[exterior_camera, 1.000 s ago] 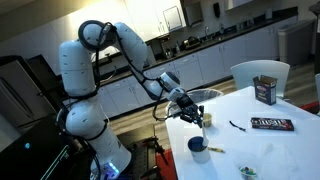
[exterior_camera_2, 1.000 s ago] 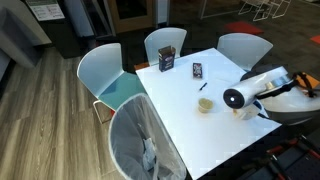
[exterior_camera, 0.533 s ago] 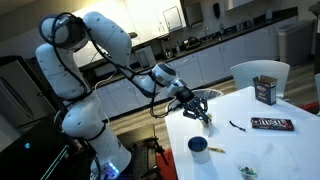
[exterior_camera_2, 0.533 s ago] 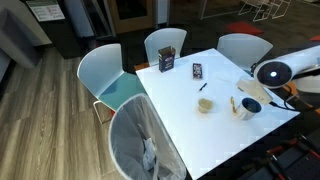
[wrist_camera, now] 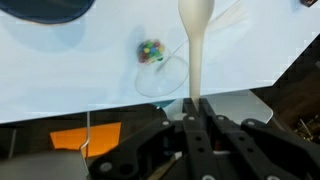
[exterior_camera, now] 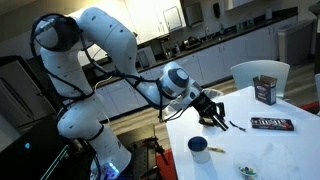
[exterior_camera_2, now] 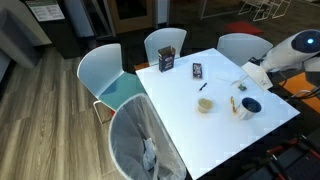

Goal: Move the mug forward, pour the sweets inside then use the spoon to stir the mug.

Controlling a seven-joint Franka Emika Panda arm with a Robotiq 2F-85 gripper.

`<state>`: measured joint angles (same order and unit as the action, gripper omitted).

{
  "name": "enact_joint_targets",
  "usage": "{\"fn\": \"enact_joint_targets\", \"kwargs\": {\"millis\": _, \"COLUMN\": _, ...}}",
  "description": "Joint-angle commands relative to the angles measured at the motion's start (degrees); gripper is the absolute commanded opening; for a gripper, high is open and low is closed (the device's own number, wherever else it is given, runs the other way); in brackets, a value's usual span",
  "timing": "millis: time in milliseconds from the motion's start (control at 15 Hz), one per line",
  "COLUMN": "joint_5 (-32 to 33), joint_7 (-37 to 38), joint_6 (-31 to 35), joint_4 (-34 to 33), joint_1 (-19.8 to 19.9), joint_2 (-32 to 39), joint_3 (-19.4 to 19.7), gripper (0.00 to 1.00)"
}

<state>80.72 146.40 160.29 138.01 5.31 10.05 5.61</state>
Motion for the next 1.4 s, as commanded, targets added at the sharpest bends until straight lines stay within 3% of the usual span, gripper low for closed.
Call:
{"fn": "enact_joint_targets", "kwargs": {"millis": 0, "joint_5": -6.4, "joint_7": -9.8, "joint_6": 9.4, "joint_4": -5.6, "joint_1": 2.3, "joint_2": 7.6, "joint_3": -0.8, "gripper": 0.02}}
{"fn": "enact_joint_targets", "kwargs": {"millis": 267, "joint_5": -25.8, "joint_7": -30.9, "joint_6": 7.0, "joint_4": -8.7, "joint_1": 2.3, "joint_2": 14.2, "joint_3": -3.9, "gripper": 0.02}}
{"fn": "enact_joint_targets", "kwargs": {"millis": 333, "joint_5": -28.8, "joint_7": -34.3, "joint_6": 5.7, "joint_4": -10.1, "joint_1": 5.0, "joint_2": 15.8, "joint_3": -7.1, "gripper": 0.02}}
{"fn": "enact_joint_targets", "kwargs": {"millis": 667, "joint_5": -41.1, "joint_7": -47.8, "joint_6": 1.2, "joint_4": -16.5, "joint_1": 9.8, "joint_2": 21.3, "joint_3": -13.5, "gripper": 0.02}}
{"fn": "enact_joint_targets", "kwargs": {"millis": 733, "joint_5": -49.6, "joint_7": -55.0, "joint_6": 1.9, "joint_4": -17.0, "joint_1": 4.9, "joint_2": 21.7, "joint_3": -9.1, "gripper": 0.02}}
{"fn": "enact_joint_targets", "kwargs": {"millis": 800, "joint_5": -53.8, "joint_7": -59.0, "joint_6": 1.0, "joint_4": -18.2, "joint_1": 5.0, "joint_2": 22.7, "joint_3": -9.3, "gripper": 0.02}}
{"fn": "enact_joint_targets", "kwargs": {"millis": 867, "joint_5": -59.0, "joint_7": -64.3, "joint_6": 0.0, "joint_4": -19.2, "joint_1": 4.1, "joint_2": 23.2, "joint_3": -8.6, "gripper": 0.34}}
{"fn": "enact_joint_targets", "kwargs": {"millis": 933, "joint_5": -63.2, "joint_7": -68.3, "joint_6": -1.2, "joint_4": -20.5, "joint_1": 2.9, "joint_2": 23.8, "joint_3": -7.8, "gripper": 0.35}}
{"fn": "enact_joint_targets", "kwargs": {"millis": 1133, "joint_5": -71.1, "joint_7": -76.4, "joint_6": -4.6, "joint_4": -23.0, "joint_1": -1.2, "joint_2": 24.3, "joint_3": -4.3, "gripper": 0.55}}
{"fn": "enact_joint_targets", "kwargs": {"millis": 1333, "joint_5": -70.5, "joint_7": -78.2, "joint_6": -7.5, "joint_4": -22.3, "joint_1": -8.2, "joint_2": 22.1, "joint_3": 2.2, "gripper": 0.79}}
